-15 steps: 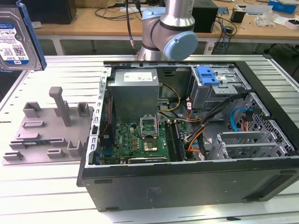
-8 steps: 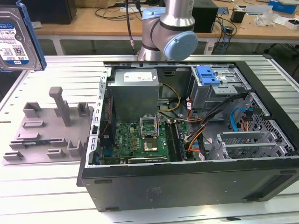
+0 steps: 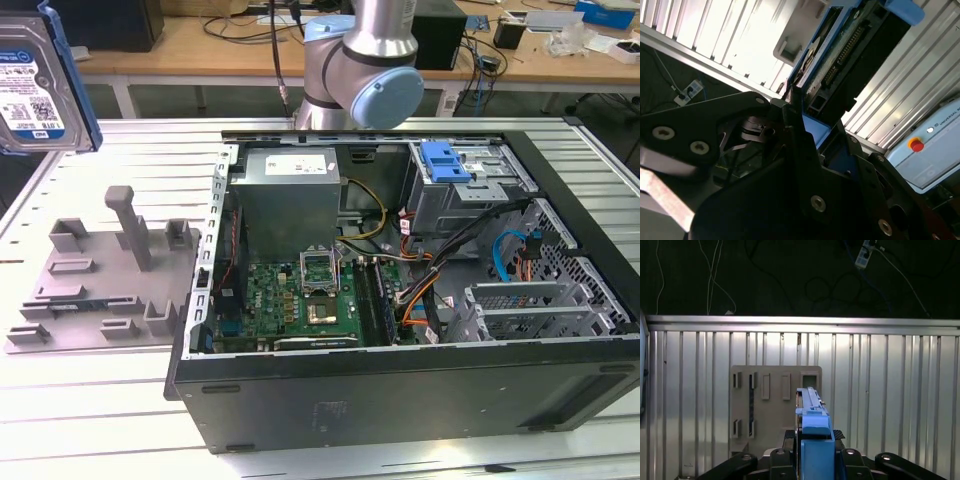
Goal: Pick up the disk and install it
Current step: 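Pick up the disk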
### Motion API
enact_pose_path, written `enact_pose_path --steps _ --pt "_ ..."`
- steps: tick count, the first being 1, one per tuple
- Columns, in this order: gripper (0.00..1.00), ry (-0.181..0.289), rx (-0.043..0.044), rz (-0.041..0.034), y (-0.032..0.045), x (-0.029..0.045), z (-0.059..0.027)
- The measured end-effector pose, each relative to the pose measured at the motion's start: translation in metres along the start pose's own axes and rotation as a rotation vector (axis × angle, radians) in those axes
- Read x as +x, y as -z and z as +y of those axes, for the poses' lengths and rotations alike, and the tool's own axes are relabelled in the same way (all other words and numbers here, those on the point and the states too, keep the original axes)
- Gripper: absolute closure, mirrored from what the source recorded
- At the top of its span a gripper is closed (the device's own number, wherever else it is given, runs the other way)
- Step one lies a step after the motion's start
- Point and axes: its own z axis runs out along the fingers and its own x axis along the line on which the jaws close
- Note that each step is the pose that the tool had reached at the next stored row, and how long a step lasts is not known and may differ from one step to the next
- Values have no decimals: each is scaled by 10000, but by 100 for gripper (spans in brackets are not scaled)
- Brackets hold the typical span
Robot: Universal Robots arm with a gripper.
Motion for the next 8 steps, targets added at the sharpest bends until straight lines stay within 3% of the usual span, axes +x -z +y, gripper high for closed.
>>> enact_pose_path --steps 2,8 --pt "63 0 -2 17 -1 16 -34" --pt "63 0 -5 81 16 161 -108"
